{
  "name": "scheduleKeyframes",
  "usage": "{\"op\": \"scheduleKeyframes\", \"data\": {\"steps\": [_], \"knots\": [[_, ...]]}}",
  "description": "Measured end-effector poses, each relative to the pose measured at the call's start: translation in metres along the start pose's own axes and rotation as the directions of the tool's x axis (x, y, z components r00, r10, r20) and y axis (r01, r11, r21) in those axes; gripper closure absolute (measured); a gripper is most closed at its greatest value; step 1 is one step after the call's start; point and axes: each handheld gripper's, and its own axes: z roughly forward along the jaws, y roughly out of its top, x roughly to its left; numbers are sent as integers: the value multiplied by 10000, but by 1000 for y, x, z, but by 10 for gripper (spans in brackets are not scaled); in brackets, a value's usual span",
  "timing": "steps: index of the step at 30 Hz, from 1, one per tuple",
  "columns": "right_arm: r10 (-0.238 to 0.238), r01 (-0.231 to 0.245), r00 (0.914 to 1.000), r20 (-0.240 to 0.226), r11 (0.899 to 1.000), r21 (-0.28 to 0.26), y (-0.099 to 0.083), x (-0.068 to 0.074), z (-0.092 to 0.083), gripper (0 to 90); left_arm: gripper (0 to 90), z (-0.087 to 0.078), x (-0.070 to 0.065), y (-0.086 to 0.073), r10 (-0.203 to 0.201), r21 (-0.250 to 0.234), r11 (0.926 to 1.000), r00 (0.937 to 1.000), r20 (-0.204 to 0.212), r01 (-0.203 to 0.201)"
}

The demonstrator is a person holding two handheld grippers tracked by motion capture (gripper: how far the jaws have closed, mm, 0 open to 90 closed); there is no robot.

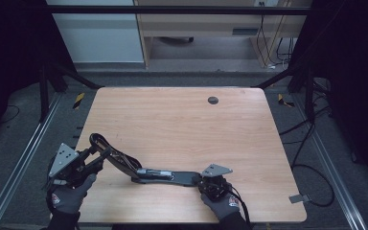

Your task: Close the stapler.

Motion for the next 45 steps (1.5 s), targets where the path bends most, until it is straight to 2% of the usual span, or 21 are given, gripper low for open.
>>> {"op": "scheduleKeyframes", "data": {"steps": [19, 29, 45], "knots": [[41, -41, 10000, 0, 10000, -13, 0, 0, 0, 900, 596, 10, -21, 9, 618, -98, 9981, 9975, 330, -615], [42, -42, 10000, -8, 10000, -8, 0, -1, 0, 900, 597, 13, -29, 12, 990, -87, 9951, 9945, 351, -988], [76, -76, 10000, -14, 10000, 6, 0, 0, 0, 900, 596, 17, -37, 13, 1305, -103, 9914, 9909, 319, -1302]]}}
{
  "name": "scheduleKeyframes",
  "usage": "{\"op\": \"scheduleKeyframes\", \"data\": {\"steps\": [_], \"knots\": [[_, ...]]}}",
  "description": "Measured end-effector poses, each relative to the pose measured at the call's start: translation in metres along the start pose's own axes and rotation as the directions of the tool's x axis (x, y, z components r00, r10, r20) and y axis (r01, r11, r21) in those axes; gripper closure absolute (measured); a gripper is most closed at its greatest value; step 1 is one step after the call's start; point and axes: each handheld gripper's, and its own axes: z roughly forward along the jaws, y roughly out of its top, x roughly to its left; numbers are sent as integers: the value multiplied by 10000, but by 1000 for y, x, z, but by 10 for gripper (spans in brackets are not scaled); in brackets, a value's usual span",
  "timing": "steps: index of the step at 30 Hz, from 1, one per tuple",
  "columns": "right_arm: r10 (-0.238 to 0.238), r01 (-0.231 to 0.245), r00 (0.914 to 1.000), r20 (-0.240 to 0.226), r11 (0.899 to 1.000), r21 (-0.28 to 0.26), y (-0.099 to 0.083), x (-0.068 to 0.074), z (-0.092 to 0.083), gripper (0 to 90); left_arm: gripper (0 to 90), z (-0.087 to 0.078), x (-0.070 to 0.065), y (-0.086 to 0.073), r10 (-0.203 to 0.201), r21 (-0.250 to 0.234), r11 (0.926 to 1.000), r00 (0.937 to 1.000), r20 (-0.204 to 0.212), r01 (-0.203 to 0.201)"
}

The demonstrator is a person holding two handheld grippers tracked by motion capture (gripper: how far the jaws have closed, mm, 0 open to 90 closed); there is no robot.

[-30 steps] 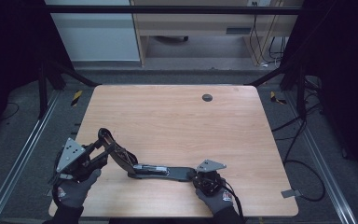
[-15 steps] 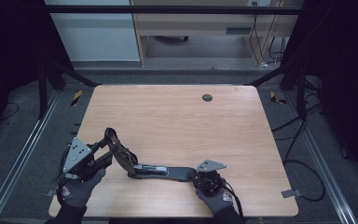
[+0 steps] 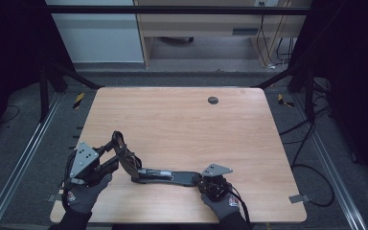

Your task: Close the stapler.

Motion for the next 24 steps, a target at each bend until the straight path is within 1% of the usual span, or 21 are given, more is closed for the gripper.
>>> {"op": "scheduleKeyframes", "data": {"steps": [24], "knots": [[1, -1, 10000, 4, 10000, -1, 0, 0, 0, 900, 591, 6, -11, 3, 440, -3, 9990, 9990, 17, -440]]}}
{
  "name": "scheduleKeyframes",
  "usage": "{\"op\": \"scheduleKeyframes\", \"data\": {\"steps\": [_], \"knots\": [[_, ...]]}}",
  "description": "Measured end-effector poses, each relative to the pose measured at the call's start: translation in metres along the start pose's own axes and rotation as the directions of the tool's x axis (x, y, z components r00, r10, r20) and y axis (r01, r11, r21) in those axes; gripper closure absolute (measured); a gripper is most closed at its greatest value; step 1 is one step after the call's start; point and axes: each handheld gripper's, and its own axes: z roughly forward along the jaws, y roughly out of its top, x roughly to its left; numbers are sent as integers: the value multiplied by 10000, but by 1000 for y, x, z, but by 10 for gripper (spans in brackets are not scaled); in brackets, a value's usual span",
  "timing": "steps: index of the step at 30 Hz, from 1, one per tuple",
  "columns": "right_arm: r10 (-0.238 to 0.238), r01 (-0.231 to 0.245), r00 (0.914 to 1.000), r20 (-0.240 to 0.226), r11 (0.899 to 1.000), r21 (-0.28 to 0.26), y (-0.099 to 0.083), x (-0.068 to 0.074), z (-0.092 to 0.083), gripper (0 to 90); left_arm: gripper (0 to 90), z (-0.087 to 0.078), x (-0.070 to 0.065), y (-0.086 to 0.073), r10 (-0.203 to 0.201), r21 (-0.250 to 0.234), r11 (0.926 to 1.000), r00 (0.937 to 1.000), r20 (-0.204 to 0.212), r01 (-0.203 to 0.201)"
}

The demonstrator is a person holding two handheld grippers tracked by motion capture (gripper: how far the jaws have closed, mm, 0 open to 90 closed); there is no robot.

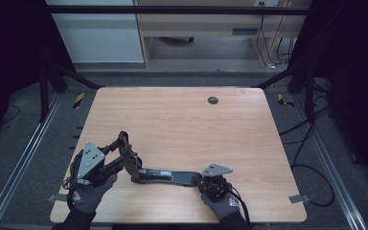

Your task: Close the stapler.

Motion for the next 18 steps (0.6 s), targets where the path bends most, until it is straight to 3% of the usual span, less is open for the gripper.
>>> {"op": "scheduleKeyframes", "data": {"steps": [17, 18], "knots": [[1, -1, 10000, 5, 10000, 11, 0, 0, 0, 900, 586, 6, -9, 3, 531, -55, 9986, 9986, 21, -531], [15, -15, 10000, 3, 10000, -5, 0, 0, 0, 900, 585, 6, -10, 3, 421, 47, 9991, 9991, 50, -421]]}}
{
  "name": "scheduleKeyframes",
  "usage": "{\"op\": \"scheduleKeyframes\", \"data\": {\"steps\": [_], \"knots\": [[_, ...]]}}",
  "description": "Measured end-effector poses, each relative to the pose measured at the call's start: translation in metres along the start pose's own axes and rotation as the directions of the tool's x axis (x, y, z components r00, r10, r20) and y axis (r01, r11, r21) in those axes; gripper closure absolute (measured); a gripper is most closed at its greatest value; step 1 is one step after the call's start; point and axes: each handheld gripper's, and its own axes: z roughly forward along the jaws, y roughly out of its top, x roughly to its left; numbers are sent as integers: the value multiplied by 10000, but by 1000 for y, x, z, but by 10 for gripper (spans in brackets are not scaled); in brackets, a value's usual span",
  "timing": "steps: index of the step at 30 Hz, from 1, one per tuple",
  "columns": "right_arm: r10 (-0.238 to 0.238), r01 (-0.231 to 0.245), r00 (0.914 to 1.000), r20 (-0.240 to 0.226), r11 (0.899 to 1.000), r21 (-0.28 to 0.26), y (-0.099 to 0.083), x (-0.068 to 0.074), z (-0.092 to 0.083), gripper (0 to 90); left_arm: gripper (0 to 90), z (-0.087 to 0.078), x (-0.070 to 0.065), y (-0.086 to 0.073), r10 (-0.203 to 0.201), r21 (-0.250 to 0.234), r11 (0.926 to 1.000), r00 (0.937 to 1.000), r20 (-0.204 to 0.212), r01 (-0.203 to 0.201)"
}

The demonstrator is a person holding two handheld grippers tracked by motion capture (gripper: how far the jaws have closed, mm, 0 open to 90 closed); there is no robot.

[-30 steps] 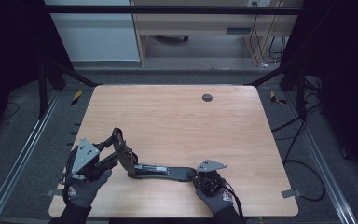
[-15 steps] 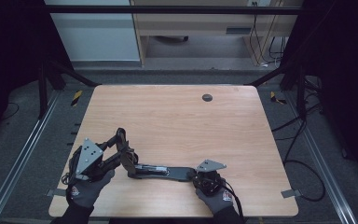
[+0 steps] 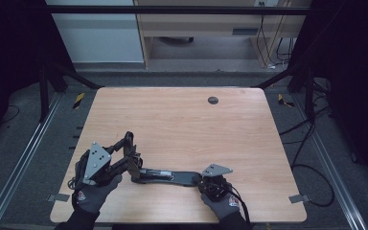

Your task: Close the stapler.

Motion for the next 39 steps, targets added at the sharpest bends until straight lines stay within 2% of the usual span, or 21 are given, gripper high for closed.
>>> {"op": "scheduleKeyframes", "data": {"steps": [6, 17, 39], "knots": [[-48, 48, 10000, 14, 10000, -15, 0, 0, 0, 900, 579, 3, -4, 1, 146, 7, 9999, 9999, 93, -146], [-52, 52, 10000, 9, 10000, -11, 0, 0, 0, 900, 576, 8, -13, 3, 675, 86, 9977, 9976, 141, -676], [-32, 32, 10000, -4, 10000, -21, 0, 0, 0, 900, 566, 16, -23, 5, 1028, 142, 9946, 9944, 262, -1032]]}}
